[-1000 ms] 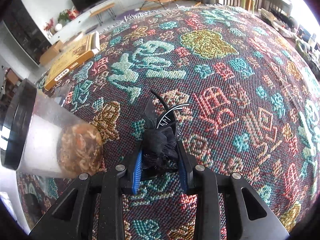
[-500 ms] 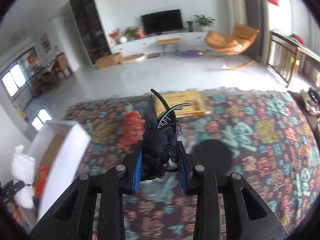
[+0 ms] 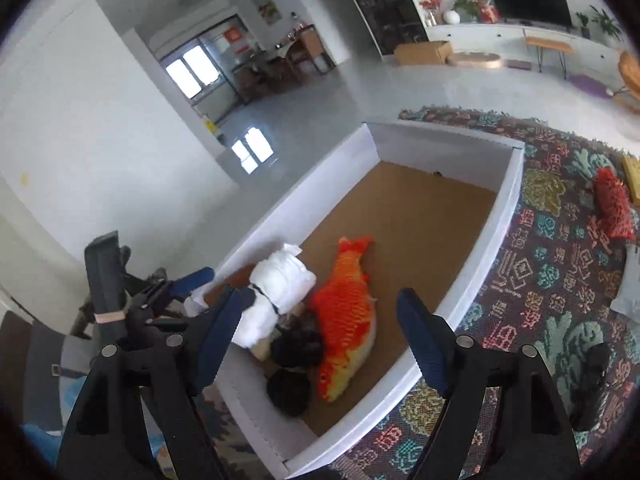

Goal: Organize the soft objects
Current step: 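Move both open tools back over the table toward the black plastic bag, then grasp the black plastic bag with the right tool and lift it, then set the black bag upright beside the clear jar and open the right tool, then move the left tool to the grey cleaning-wipes package, then grasp the wipes package with the left tool while the right tool grasps the black bag again, then carry the wipes package and black bag over the white box and release both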

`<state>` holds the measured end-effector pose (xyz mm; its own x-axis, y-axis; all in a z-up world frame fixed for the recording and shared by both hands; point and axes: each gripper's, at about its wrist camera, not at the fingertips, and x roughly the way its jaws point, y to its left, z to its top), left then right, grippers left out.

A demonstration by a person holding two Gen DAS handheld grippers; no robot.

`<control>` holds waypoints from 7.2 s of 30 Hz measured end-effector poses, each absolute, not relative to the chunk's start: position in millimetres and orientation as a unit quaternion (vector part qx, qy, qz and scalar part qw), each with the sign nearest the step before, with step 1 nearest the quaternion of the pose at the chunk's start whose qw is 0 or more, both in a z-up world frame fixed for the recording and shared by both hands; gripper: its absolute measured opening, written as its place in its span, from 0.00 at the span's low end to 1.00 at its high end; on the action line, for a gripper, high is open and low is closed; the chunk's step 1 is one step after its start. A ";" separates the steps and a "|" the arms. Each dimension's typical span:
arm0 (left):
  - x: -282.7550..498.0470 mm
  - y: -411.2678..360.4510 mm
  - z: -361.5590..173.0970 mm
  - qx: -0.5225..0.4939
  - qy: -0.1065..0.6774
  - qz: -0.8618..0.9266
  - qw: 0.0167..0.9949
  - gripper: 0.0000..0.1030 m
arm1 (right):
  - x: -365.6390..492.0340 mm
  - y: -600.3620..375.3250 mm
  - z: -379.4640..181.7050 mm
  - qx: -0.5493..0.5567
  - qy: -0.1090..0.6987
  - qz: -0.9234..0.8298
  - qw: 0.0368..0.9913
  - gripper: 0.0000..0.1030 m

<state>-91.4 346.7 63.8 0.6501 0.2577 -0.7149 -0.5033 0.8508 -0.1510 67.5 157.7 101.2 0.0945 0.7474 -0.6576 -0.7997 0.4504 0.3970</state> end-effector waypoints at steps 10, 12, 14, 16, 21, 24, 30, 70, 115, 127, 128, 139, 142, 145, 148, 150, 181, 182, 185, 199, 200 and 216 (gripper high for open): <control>-18.8 189.2 70.4 -0.135 0.378 -0.008 0.916 0.90 | 132.8 -52.0 -7.7 -0.035 0.391 0.182 0.901 0.80; -3.1 140.5 57.5 -0.103 0.399 -0.051 0.910 0.90 | 146.3 -89.7 -30.6 -0.027 0.409 0.121 0.904 0.80; 16.3 100.5 32.3 -0.077 0.425 -0.077 0.898 0.90 | 149.0 -117.3 -44.9 -0.020 0.419 0.084 0.904 0.80; 36.1 74.7 1.4 -0.058 0.450 -0.079 0.887 0.90 | 153.0 -133.4 -55.0 -0.018 0.421 0.065 0.905 0.80; 73.9 69.4 -53.7 -0.021 0.452 -0.043 0.891 0.90 | 155.1 -153.1 -64.0 0.011 0.435 0.047 0.899 0.80; 92.3 84.0 -68.9 -0.039 0.458 -0.026 0.888 0.90 | 154.4 -159.5 -69.4 0.019 0.446 0.034 0.894 0.79; 108.7 107.8 -82.0 -0.047 0.452 0.002 0.891 0.90 | 153.9 -153.8 -71.3 0.000 0.446 0.025 0.895 0.80; 110.9 100.0 -87.3 -0.016 0.456 0.007 0.890 1.00 | 152.7 -150.5 -72.9 -0.009 0.442 0.021 0.897 0.82; 110.8 99.9 -87.3 -0.016 0.455 0.007 0.890 1.00 | 267.6 -244.9 -52.0 0.039 0.431 0.021 0.901 0.41; 110.8 100.0 -87.4 -0.016 0.455 0.007 0.890 1.00 | 247.9 -237.7 -37.3 0.046 0.418 0.011 0.907 0.71; 110.7 100.2 -87.3 -0.016 0.455 0.007 0.890 1.00 | 239.4 -236.5 -36.4 0.042 0.418 0.005 0.908 0.71; 110.9 100.2 -87.4 -0.016 0.455 0.007 0.890 1.00 | 210.6 -234.1 -70.5 0.031 0.440 -0.035 0.897 0.71; 110.9 100.2 -87.4 -0.016 0.455 0.007 0.890 1.00 | 209.0 -231.1 -72.0 0.023 0.437 -0.035 0.899 0.73; 110.9 100.2 -87.4 -0.016 0.455 0.007 0.890 1.00 | 209.6 -229.9 -73.7 0.019 0.438 -0.036 0.898 0.75; 110.9 100.2 -87.4 -0.016 0.455 0.007 0.890 1.00 | 210.3 -230.4 -74.4 0.021 0.438 -0.035 0.898 0.75; 110.9 100.2 -87.4 -0.016 0.455 0.007 0.890 1.00 | 210.3 -230.5 -74.5 0.020 0.438 -0.035 0.898 0.76; 184.3 86.6 -42.8 -0.102 0.451 -0.047 0.885 1.00 | 210.3 -229.7 -75.3 0.021 0.438 -0.033 0.898 0.78; 202.1 80.2 -35.8 -0.102 0.453 -0.058 0.884 1.00 | 210.3 -229.8 -75.2 0.021 0.438 -0.033 0.898 0.78; 260.2 63.7 -33.0 -0.113 0.479 -0.079 0.867 1.00 | 210.3 -229.8 -75.2 0.021 0.438 -0.033 0.898 0.78; 340.3 57.9 -67.0 -0.144 0.498 -0.039 0.854 0.58 | 209.4 -228.2 -75.7 0.024 0.438 -0.026 0.898 0.79; 336.6 60.9 -66.1 -0.143 0.498 -0.041 0.854 0.57 | 207.7 -231.1 -74.0 0.034 0.435 -0.021 0.900 0.79; 274.2 116.9 -19.7 -0.160 0.479 -0.050 0.861 0.57 | 322.8 -231.8 -58.2 0.034 0.537 0.003 0.843 0.39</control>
<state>274.2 116.9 -19.7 0.5354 -0.2405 -0.8096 -0.0668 0.9436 -0.3244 322.8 -231.8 -58.2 0.4231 0.0406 -0.9052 0.0322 0.9977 0.0598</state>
